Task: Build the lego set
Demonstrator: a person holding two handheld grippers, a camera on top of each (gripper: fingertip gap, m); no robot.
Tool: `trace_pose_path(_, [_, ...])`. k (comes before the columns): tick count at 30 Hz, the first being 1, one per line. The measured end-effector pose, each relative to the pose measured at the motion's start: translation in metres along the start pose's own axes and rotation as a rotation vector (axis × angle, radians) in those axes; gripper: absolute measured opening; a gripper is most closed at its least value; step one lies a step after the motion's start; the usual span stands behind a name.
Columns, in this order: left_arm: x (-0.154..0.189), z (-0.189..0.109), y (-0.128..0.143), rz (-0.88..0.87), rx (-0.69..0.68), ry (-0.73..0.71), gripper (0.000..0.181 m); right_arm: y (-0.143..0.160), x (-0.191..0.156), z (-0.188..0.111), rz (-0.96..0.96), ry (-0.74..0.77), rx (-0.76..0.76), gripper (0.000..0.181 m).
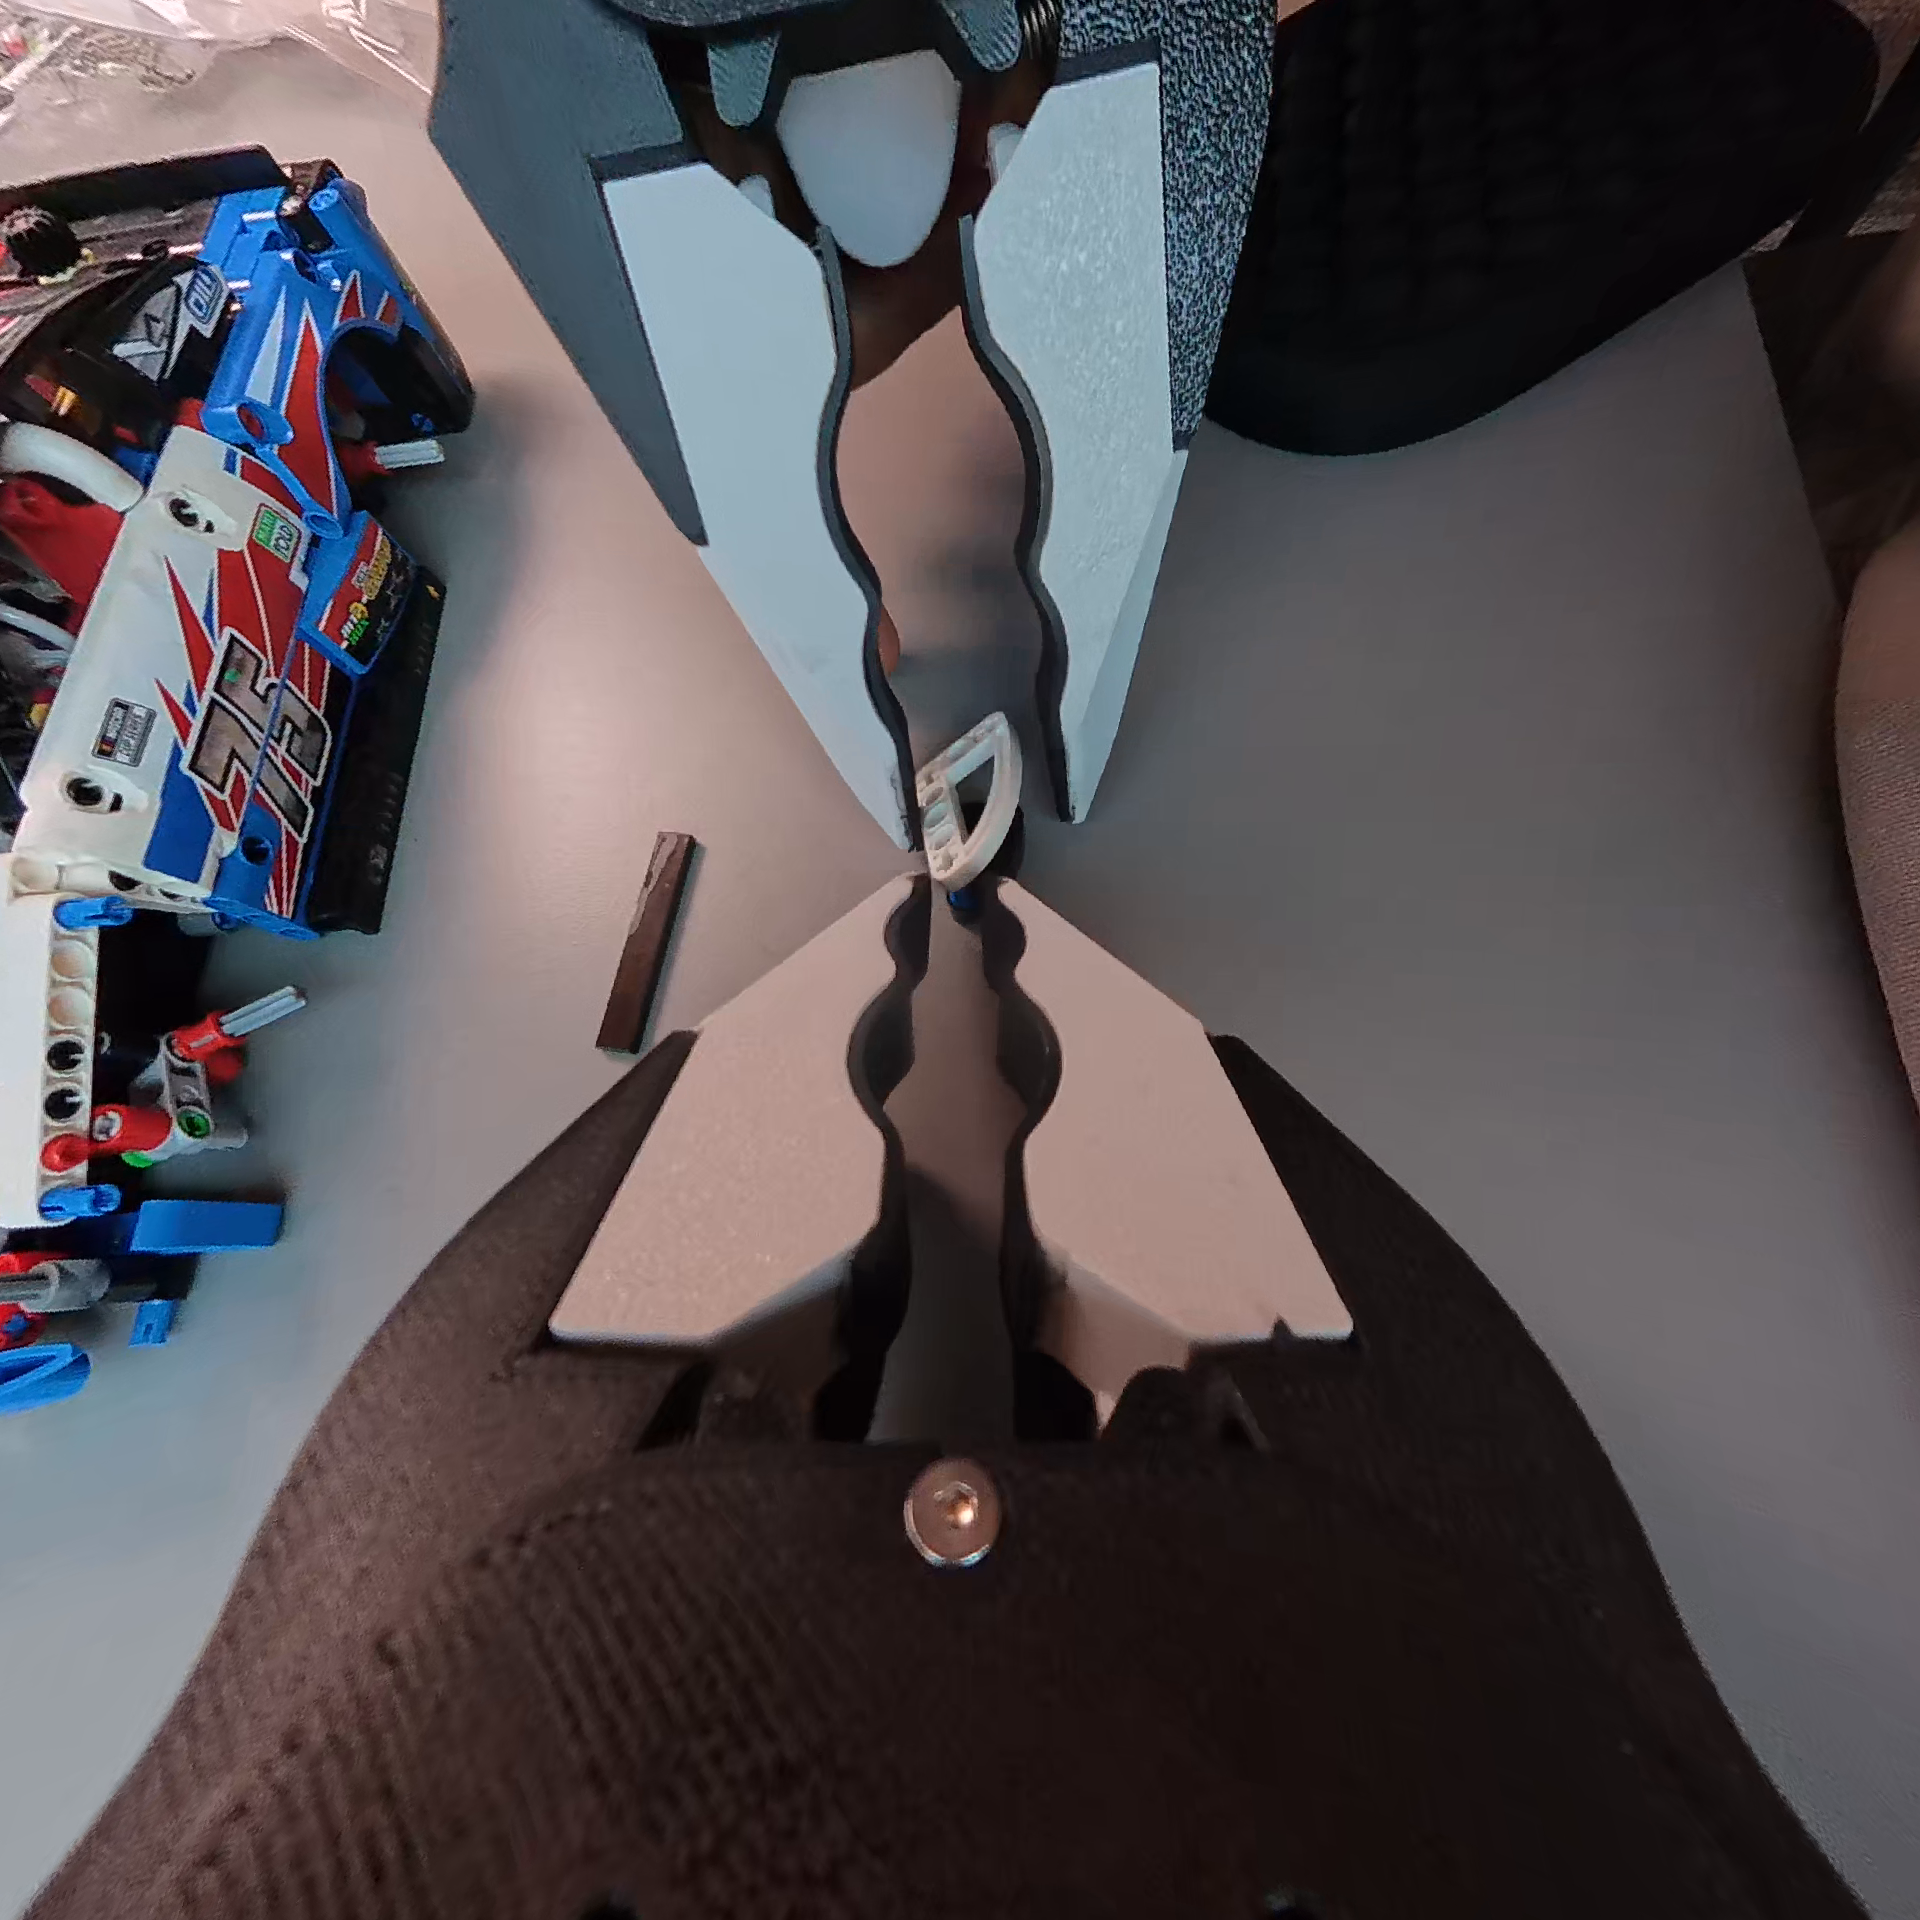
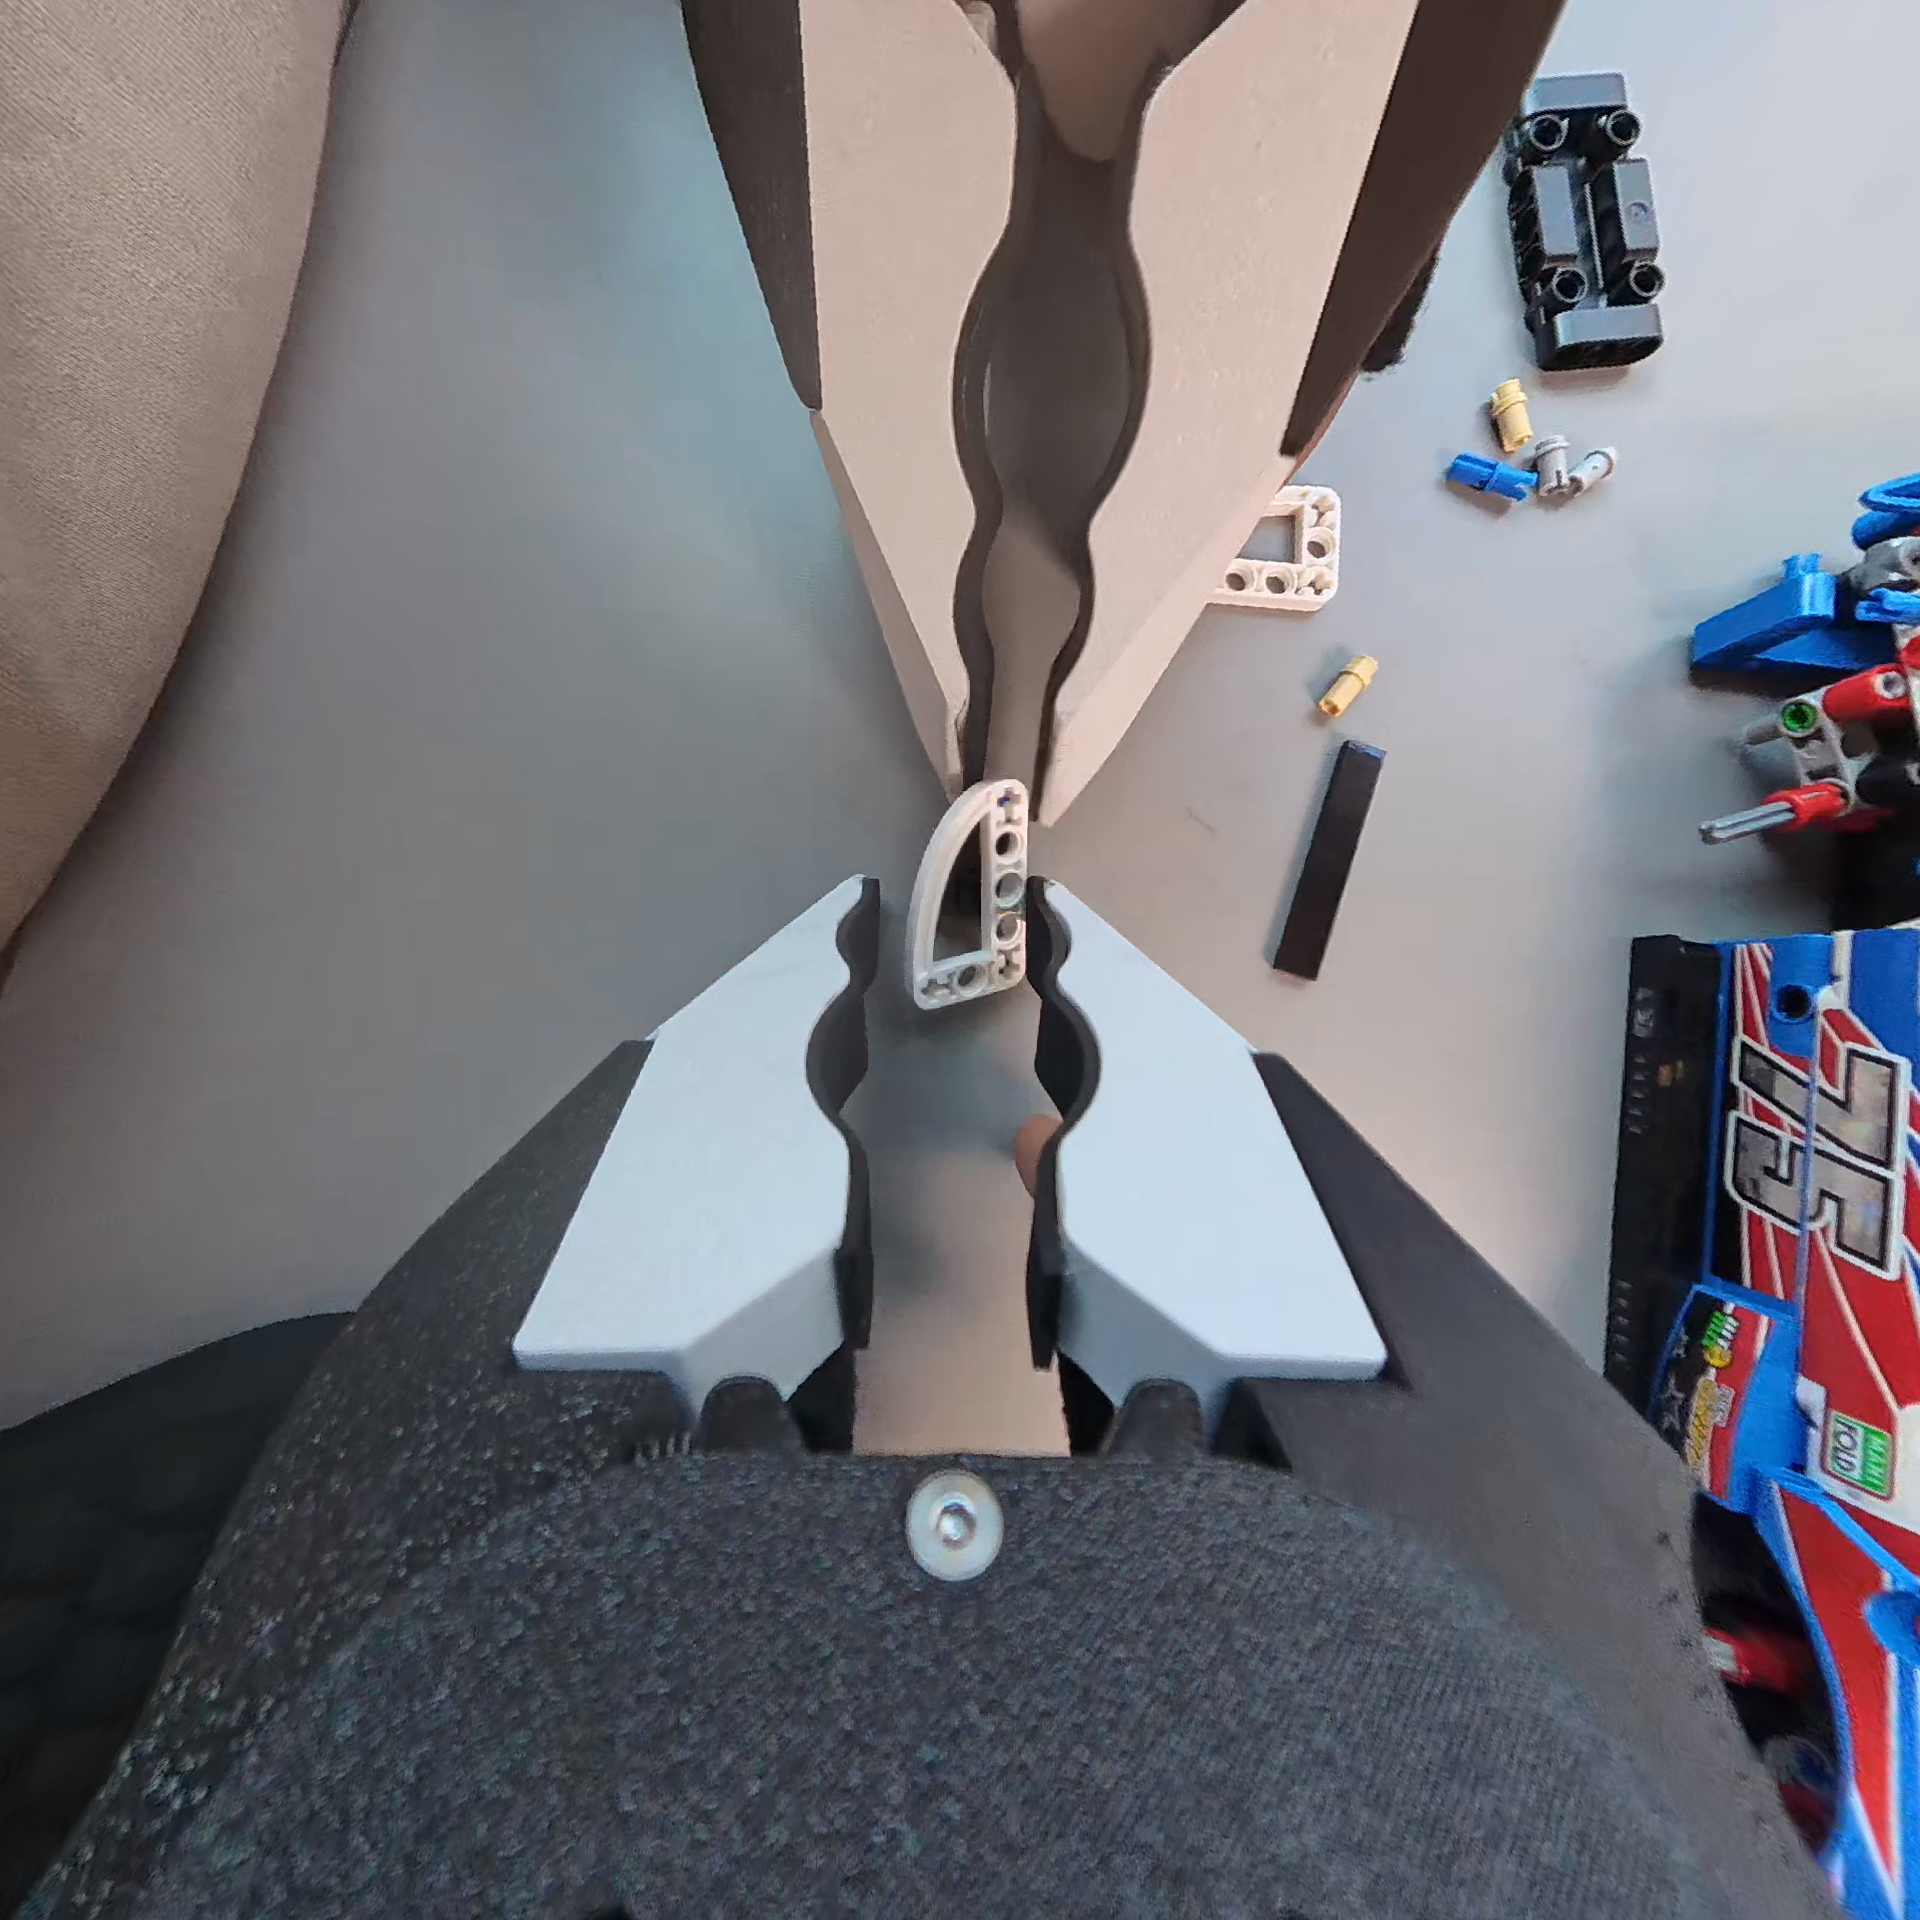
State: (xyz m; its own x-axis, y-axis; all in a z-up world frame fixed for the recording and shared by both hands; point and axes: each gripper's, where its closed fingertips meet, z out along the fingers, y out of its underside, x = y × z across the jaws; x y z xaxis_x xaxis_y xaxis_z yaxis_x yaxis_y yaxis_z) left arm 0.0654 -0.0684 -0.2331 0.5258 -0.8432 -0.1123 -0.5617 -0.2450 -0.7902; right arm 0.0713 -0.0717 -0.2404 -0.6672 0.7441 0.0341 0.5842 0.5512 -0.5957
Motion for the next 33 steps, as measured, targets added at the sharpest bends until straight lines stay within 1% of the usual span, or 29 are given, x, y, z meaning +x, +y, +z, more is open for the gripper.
trace_pose_path(7, [-0.001,-0.001,0.001,-0.003,-0.001,0.003,0.007,-0.004,-0.001,-0.004,0.045,-0.011,0.064,0.025])
trace_pose_path(11, [-0.002,0.0,0.002,0.004,-0.004,-0.001,0.006,0.0,0.001,-0.003,0.046,-0.007,0.053,0.023])
trace_pose_path(14, [-0.002,0.0,0.002,0.009,-0.004,-0.005,0.004,0.003,0.0,-0.002,0.036,-0.006,0.019,0.019])
trace_pose_path(18, [-0.003,-0.001,-0.001,0.01,0.013,-0.004,0.004,0.0,0.001,-0.007,0.046,0.007,0.009,0.018])
trace_pose_path(20, [-0.003,-0.005,-0.005,-0.017,0.042,0.011,0.006,-0.007,0.003,-0.013,0.05,0.014,0.019,0.018])
trace_pose_path(23, [-0.004,-0.013,-0.011,-0.073,0.095,0.053,0.008,-0.012,0.004,-0.017,-0.011,0.024,-0.044,0.018])
trace_pose_path(27, [0.0,-0.02,-0.016,-0.13,0.151,0.105,0.016,-0.017,0.005,-0.009,-0.06,-0.002,-0.124,0.018])
trace_pose_path(31, [-0.001,-0.018,-0.01,-0.108,0.111,0.075,0.016,-0.023,0.006,-0.005,-0.099,-0.02,-0.146,0.018])
trace_pose_path(33, [-0.002,-0.017,-0.008,-0.099,0.101,0.059,0.012,-0.024,0.009,-0.006,-0.103,-0.007,-0.14,0.018])
